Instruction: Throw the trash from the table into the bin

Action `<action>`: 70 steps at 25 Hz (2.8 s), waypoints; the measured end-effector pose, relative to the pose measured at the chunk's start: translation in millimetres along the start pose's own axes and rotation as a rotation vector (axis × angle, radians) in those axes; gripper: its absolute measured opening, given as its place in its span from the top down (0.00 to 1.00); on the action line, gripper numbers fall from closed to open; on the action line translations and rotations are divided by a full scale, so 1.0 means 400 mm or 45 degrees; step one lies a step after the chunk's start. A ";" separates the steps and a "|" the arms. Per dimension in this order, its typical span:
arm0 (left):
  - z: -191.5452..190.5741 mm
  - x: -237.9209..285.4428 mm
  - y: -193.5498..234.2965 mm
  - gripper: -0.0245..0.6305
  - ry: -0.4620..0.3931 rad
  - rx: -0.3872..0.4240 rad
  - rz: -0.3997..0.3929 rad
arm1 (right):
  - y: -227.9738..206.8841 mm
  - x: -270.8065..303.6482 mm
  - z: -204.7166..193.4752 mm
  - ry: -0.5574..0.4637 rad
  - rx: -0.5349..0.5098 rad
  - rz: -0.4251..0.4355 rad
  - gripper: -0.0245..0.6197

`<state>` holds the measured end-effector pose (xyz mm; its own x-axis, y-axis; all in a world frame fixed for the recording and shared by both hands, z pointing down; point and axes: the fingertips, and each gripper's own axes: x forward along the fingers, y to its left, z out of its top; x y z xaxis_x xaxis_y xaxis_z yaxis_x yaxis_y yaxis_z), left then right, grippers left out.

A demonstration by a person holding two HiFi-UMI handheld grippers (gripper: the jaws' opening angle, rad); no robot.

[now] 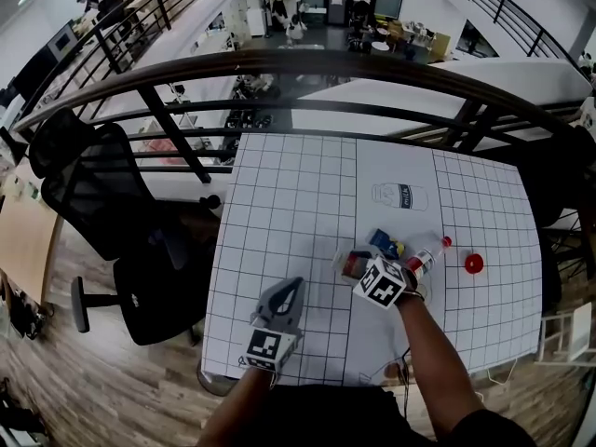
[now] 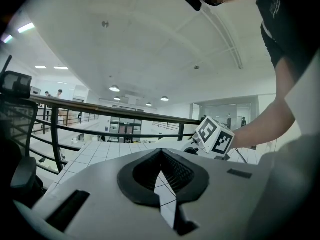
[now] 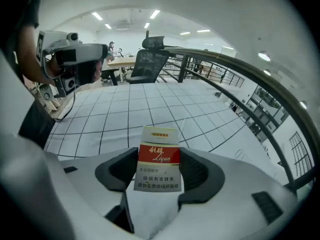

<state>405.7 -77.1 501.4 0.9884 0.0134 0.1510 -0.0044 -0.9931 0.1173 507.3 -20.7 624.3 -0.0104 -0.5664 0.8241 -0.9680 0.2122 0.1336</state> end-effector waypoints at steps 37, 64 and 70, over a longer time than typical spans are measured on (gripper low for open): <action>0.128 -0.217 -0.292 0.93 -0.153 0.135 0.206 | 0.313 -0.687 0.099 -1.175 0.471 -0.439 0.54; 0.051 -0.716 -0.110 0.93 -0.125 0.113 0.605 | 0.658 -0.492 0.388 -1.206 0.350 -0.082 0.54; 0.031 -0.872 0.000 0.93 -0.155 0.075 0.679 | 0.803 -0.395 0.526 -1.182 0.275 0.005 0.54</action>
<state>62.8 -83.3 436.6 0.8620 -0.5034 0.0594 -0.5043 -0.8636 0.0002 145.3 -30.3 421.1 -0.1184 -0.9919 0.0455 -0.9920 0.1162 -0.0492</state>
